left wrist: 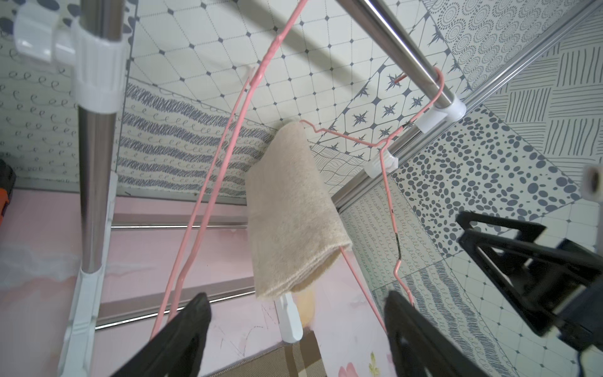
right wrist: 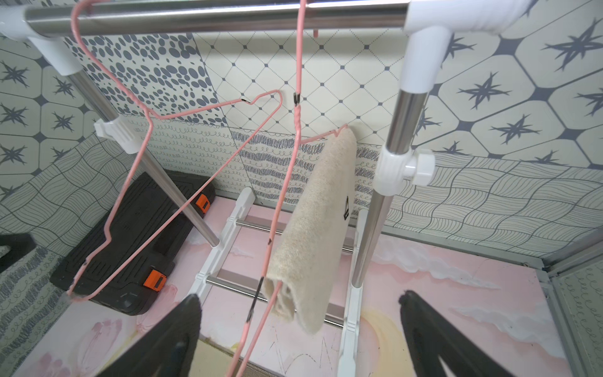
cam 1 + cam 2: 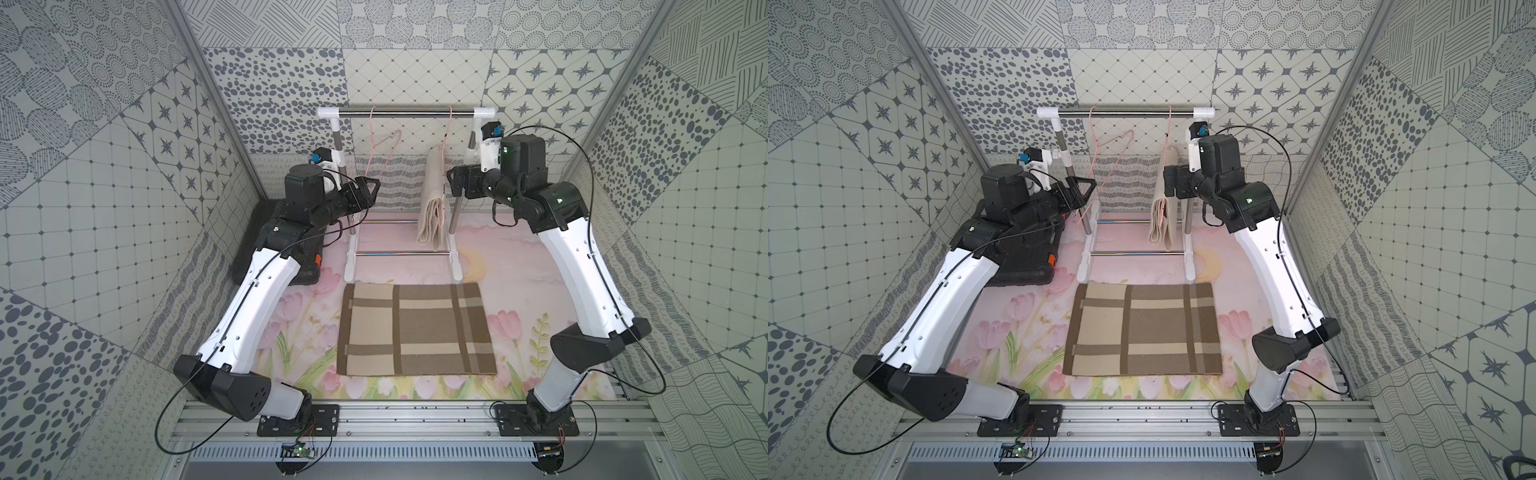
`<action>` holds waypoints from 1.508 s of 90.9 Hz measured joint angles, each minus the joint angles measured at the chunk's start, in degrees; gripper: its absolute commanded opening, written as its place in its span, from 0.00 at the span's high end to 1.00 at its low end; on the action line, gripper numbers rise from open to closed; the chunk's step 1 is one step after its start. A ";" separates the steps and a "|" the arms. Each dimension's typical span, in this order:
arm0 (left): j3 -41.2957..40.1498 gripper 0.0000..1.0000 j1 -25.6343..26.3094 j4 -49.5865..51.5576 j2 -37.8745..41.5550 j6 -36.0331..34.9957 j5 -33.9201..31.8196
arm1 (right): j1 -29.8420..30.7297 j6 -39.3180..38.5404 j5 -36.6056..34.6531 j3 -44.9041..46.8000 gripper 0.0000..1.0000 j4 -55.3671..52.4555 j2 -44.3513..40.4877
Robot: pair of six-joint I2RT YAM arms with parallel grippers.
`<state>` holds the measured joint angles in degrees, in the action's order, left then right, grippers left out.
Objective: Hang the scarf on the hanger
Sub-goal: Place the hanger at the clothesline, then pick up the hanger from the clothesline.
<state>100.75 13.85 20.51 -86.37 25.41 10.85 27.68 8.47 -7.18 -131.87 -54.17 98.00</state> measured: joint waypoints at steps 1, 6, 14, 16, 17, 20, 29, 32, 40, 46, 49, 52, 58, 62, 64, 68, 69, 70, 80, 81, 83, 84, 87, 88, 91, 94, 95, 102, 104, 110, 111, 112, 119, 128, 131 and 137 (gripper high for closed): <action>0.48 0.14 0.00 -0.09 -0.57 -0.44 0.02 | 0.00 0.04 0.17 0.57 0.03 0.20 -0.57; 2.40 0.14 -0.04 -0.87 -3.13 -2.56 -0.04 | 0.00 0.13 0.39 3.50 0.03 1.22 -3.41; 4.57 0.14 -0.07 -2.16 -7.10 -5.95 -0.52 | 0.00 0.13 0.79 7.93 0.03 2.62 -7.02; 4.92 0.14 -0.07 -2.51 -7.93 -6.78 -0.90 | 0.00 0.13 0.79 8.79 0.03 2.91 -7.61; 5.07 0.14 -0.07 -2.75 -8.28 -7.17 -0.98 | 0.00 0.13 0.79 9.14 0.03 3.02 -7.85; 5.44 0.14 -0.07 -3.48 -9.38 -8.41 -1.46 | 0.00 0.13 0.79 10.25 0.03 3.39 -8.50; 6.51 0.14 -0.07 -5.46 -12.02 -12.07 -3.30 | 0.00 0.09 0.72 12.24 0.03 4.44 -9.09; 6.88 0.14 -0.07 -6.08 -12.70 -13.16 -3.76 | -0.02 0.07 0.72 12.61 0.04 4.68 -9.09; 8.13 0.17 -0.07 -7.74 -14.56 -16.37 -5.33 | -0.09 -0.07 0.72 13.09 0.04 4.76 -8.98; 9.09 0.19 -0.07 -9.38 -15.76 -18.47 -6.27 | -0.24 -0.15 0.72 13.11 0.05 5.07 -8.98; 9.42 0.20 -0.09 -9.97 -16.20 -19.41 -6.62 | -0.46 -0.15 0.74 13.09 0.05 5.38 -8.98; 9.88 0.20 -0.11 -10.73 -16.72 -20.20 -7.13 | -0.52 -0.17 0.74 13.09 0.05 5.62 -8.98; 11.06 0.24 -0.11 -11.89 -17.92 -21.70 -7.78 | -0.81 -0.22 0.74 13.09 0.06 5.95 -8.87; 11.98 0.31 -0.11 -12.44 -18.80 -22.58 -7.96 | -1.07 -0.22 0.79 13.09 0.07 6.19 -8.74; 12.35 0.35 -0.11 -12.70 -19.17 -22.86 -8.07 | -1.14 -0.26 0.81 13.09 0.08 6.25 -8.70; 13.40 0.43 -0.11 -13.18 -20.17 -23.43 -8.35 | -1.40 -0.31 0.85 13.09 0.11 6.32 -8.59; 13.66 0.47 -0.11 -13.35 -20.44 -23.85 -8.37 | -1.44 -0.35 0.87 13.09 0.11 6.34 -8.57; 13.94 0.51 -0.11 -13.49 -20.74 -23.63 -8.41 | -1.49 -0.35 0.96 13.09 0.12 6.36 -8.55; 16.11 0.87 -0.11 -14.19 -23.10 -24.17 -8.74 | -1.95 -0.31 1.22 13.11 0.24 6.82 -8.37; 16.31 0.90 -0.09 -14.23 -23.30 -24.44 -8.74 | -1.97 -0.33 1.25 13.11 0.25 6.86 -8.37; 16.63 0.98 -0.11 -14.23 -23.71 -24.28 -8.81 | -2.01 -0.24 1.33 13.11 0.25 6.93 -8.37; 16.76 1.00 -0.11 -14.25 -23.87 -24.59 -8.83 | -2.03 -0.33 1.36 13.14 0.26 6.95 -8.37; 17.20 1.00 -0.11 -14.25 -24.30 -24.68 -8.90 | -2.05 -0.28 1.42 13.16 0.26 7.06 -8.37; 17.35 1.00 -0.11 -14.27 -24.46 -24.72 -8.96 | -2.05 -0.35 1.46 13.18 0.26 7.13 -8.37; 17.84 1.00 -0.11 -14.19 -24.83 -24.57 -8.79 | -2.05 -0.28 1.60 13.25 0.26 7.32 -8.37; 18.25 1.00 -0.13 -14.05 -25.07 -24.52 -8.72 | -2.05 -0.28 1.66 13.49 0.26 7.69 -8.37; 18.43 1.00 -0.13 -14.01 -25.16 -24.65 -8.76 | -2.05 -0.28 1.70 13.55 0.26 7.76 -8.37; 19.23 1.00 -0.13 -13.84 -25.38 -24.85 -8.81 | -2.05 -0.15 1.86 14.29 0.26 8.13 -8.37; 19.30 1.00 -0.13 -13.86 -25.38 -24.90 -8.87 | -2.05 -0.09 1.92 14.62 0.26 8.24 -8.37; 19.17 1.00 -0.13 -14.03 -24.96 -24.90 -8.92 | -2.05 0.11 2.23 15.37 0.26 8.26 -8.37; 19.08 1.00 -0.13 -14.08 -24.83 -24.90 -8.94 | -2.05 0.11 2.23 15.47 0.26 8.28 -8.37; 18.91 1.00 -0.13 -14.14 -24.65 -24.90 -8.96 | -2.05 0.13 2.32 15.61 0.26 8.31 -8.37; 16.81 1.00 -0.13 -15.10 -22.82 -24.92 -9.18 | -2.05 0.39 2.84 16.55 0.26 8.83 -8.41; 13.55 1.00 -0.13 -16.96 -19.69 -24.90 -9.20 | -2.05 0.92 3.26 17.75 0.25 9.49 -8.46; 12.35 1.00 -0.13 -17.44 -18.40 -24.90 -9.18 | -2.05 1.16 3.37 18.03 0.24 9.57 -8.46; 10.29 1.00 -0.13 -18.62 -15.91 -24.85 -9.16 | -2.05 1.42 3.50 18.67 0.23 9.84 -8.52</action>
<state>111.04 13.72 1.89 -102.28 0.56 1.69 25.63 9.89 -3.68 -113.21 -44.34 89.47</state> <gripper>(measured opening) 0.062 0.761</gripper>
